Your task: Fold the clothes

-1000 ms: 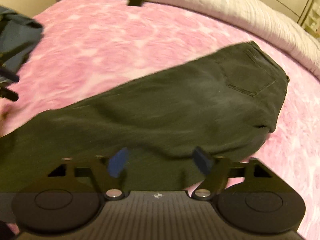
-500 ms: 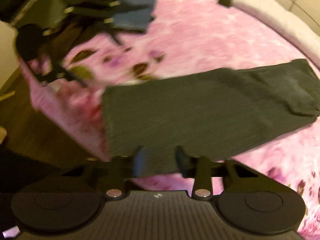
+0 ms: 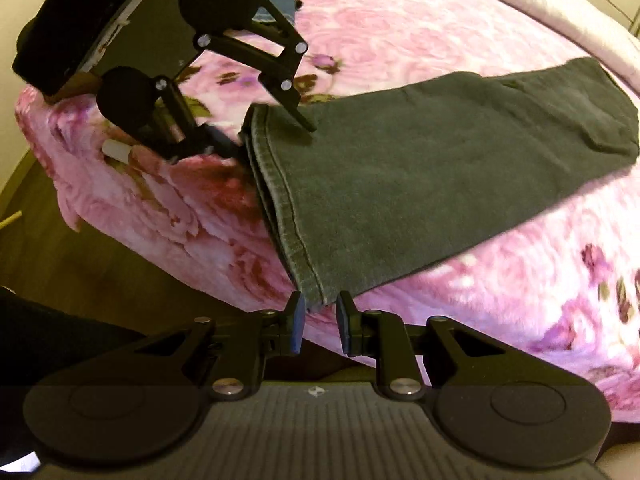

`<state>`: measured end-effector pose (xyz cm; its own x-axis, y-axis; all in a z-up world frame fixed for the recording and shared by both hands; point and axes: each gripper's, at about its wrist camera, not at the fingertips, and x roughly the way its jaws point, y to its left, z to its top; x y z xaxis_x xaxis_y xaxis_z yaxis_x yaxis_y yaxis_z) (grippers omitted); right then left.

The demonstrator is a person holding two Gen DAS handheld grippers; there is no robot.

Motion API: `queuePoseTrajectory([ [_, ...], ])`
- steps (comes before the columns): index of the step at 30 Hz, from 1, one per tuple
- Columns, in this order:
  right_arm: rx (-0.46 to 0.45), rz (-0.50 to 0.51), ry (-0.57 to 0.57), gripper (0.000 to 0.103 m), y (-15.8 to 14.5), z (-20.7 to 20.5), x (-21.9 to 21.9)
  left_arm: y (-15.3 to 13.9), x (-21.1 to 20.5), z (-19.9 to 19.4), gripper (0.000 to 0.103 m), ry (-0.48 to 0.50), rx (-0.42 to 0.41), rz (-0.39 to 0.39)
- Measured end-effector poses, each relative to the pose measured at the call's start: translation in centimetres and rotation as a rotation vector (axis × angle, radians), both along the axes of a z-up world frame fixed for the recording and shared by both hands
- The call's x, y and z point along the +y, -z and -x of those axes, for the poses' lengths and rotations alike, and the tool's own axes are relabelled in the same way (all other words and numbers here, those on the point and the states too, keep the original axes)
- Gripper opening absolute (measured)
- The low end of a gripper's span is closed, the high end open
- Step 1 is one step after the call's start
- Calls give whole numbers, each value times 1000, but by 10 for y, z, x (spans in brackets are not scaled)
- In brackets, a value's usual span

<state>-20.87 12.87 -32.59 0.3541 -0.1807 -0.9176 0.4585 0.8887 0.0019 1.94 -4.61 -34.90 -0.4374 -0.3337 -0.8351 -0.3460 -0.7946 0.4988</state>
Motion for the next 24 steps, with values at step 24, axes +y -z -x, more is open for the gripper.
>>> queuePoseTrajectory([
  [24, -97, 112, 108, 20, -55, 9, -27, -68, -61, -30, 59, -625, 218, -341],
])
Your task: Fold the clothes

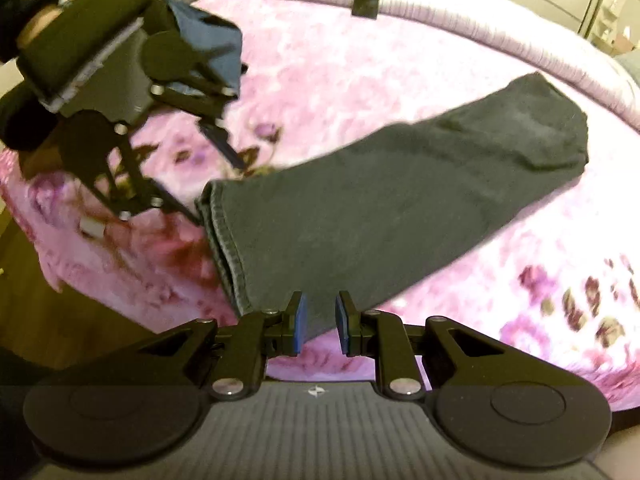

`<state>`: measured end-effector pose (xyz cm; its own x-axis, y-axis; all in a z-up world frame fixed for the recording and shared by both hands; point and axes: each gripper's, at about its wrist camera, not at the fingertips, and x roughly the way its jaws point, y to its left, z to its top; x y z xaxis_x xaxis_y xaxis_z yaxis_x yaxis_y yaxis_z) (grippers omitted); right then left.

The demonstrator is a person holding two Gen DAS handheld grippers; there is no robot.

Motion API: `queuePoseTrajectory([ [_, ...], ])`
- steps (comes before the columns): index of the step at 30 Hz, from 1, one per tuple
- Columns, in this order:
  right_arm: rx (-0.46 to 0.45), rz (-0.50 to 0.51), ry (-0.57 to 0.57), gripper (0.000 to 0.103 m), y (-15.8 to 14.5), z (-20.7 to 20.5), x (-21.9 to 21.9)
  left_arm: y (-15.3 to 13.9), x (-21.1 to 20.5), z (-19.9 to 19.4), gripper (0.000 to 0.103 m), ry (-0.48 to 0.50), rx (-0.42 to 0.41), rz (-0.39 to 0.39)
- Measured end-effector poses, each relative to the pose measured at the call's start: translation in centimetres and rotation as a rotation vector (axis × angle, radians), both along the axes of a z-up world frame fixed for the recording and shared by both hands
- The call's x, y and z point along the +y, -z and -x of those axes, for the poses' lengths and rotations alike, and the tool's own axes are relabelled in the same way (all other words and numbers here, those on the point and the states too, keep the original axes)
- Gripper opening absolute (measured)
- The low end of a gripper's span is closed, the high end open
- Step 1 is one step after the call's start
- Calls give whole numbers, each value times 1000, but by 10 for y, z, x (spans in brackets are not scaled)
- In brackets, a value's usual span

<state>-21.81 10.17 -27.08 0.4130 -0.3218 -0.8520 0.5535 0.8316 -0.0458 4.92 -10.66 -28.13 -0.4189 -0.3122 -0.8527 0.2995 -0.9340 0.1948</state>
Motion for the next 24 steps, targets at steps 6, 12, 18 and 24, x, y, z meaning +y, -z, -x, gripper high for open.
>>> queuePoseTrajectory([
  [6, -20, 45, -12, 20, -12, -14, -17, 10, -41, -9, 60, -362, -40, 107],
  [12, -16, 53, -1, 20, -13, -22, -33, 6, -38, 10, 51, -302, 4, 118],
  [18, 4, 18, 7, 19, -2, -21, -33, 19, 18, 31, 42, 50, -58, 131],
  [24, 48, -46, 53, 20, 17, -16, -31, 33, 29, 32, 32, 109, -79, 148],
])
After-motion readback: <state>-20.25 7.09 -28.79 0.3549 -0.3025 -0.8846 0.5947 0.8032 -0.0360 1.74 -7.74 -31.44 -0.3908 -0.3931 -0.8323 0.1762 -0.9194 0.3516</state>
